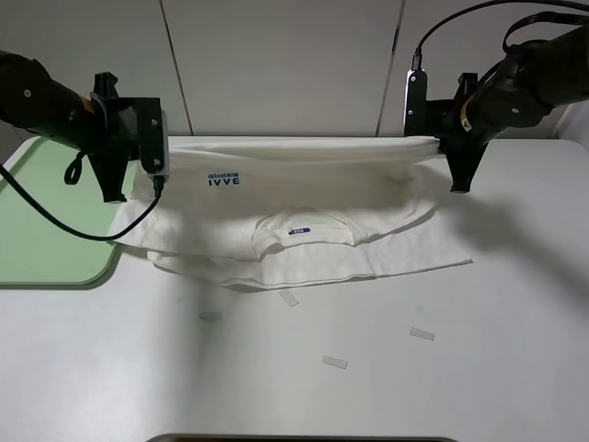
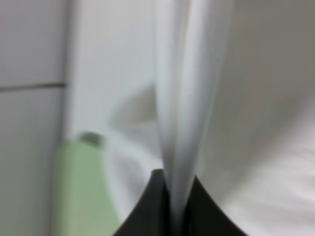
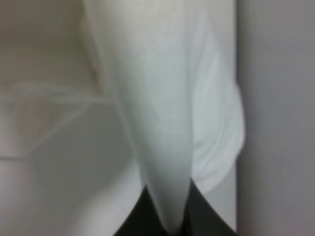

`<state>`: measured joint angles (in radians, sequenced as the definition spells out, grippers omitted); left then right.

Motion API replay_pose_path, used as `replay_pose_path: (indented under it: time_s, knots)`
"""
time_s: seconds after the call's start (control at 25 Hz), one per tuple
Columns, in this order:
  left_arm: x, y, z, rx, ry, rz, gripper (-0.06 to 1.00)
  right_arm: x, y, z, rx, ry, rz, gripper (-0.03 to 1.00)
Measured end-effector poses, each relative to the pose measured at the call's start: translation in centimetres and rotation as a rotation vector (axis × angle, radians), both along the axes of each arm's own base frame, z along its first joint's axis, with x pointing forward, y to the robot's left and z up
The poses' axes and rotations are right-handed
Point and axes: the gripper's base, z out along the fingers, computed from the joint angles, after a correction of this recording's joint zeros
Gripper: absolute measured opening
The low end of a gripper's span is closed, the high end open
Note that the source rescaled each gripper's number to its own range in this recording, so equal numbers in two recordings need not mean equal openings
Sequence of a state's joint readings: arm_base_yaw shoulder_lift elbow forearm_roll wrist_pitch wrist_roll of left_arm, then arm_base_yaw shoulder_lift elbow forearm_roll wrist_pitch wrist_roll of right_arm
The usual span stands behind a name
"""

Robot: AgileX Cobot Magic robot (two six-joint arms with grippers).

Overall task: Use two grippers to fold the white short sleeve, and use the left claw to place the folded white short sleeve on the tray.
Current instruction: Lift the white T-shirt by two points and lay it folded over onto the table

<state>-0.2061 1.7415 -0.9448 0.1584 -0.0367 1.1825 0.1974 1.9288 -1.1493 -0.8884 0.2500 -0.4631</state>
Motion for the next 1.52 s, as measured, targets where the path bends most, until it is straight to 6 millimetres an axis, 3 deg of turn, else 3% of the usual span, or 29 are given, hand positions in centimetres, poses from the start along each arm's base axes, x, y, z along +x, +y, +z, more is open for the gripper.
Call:
replay_pose_path:
  time_s: [0.36, 0.64, 1.2, 1.32, 1.36, 1.4, 1.44, 1.48, 1.52]
  knots:
    - [-3.0, 1.0, -1.9, 0.138, 0.384, -0.009, 0.00, -2.4, 1.0, -1.5, -0.075, 0.269, 0.042, 0.00]
    - [-4.9, 0.4, -2.4, 0.140, 0.588, -0.171, 0.00, -5.4, 1.0, -3.1, -0.099, 0.557, 0.127, 0.00]
    - [-6.0, 0.4, -2.4, 0.142, 0.694, -0.220, 0.02, -5.8, 1.1, -3.4, -0.003, 0.578, -0.002, 0.01]
    - [-6.4, 0.1, -2.4, 0.096, 0.740, -0.207, 0.21, -6.0, 1.3, -3.4, 0.031, 0.599, -0.026, 0.24]
    - [-6.4, -0.1, -2.3, 0.066, 0.742, -0.197, 0.32, -6.0, 1.3, -3.4, 0.041, 0.604, -0.032, 0.40]
    - [-6.4, -0.1, -2.3, 0.066, 0.742, -0.197, 0.32, -6.0, 1.3, -3.4, 0.041, 0.604, -0.032, 0.40]
    - [-6.2, -0.5, -2.3, 0.012, 0.723, -0.174, 0.56, -6.0, 1.4, -3.4, 0.051, 0.607, -0.038, 0.59]
    - [-6.0, -0.7, -2.2, -0.017, 0.705, -0.160, 0.66, -6.0, 1.4, -3.4, 0.058, 0.601, -0.039, 0.84]
    - [-5.8, -0.8, -2.2, -0.041, 0.689, -0.145, 0.78, -5.9, 1.5, -3.4, 0.061, 0.592, -0.037, 0.93]
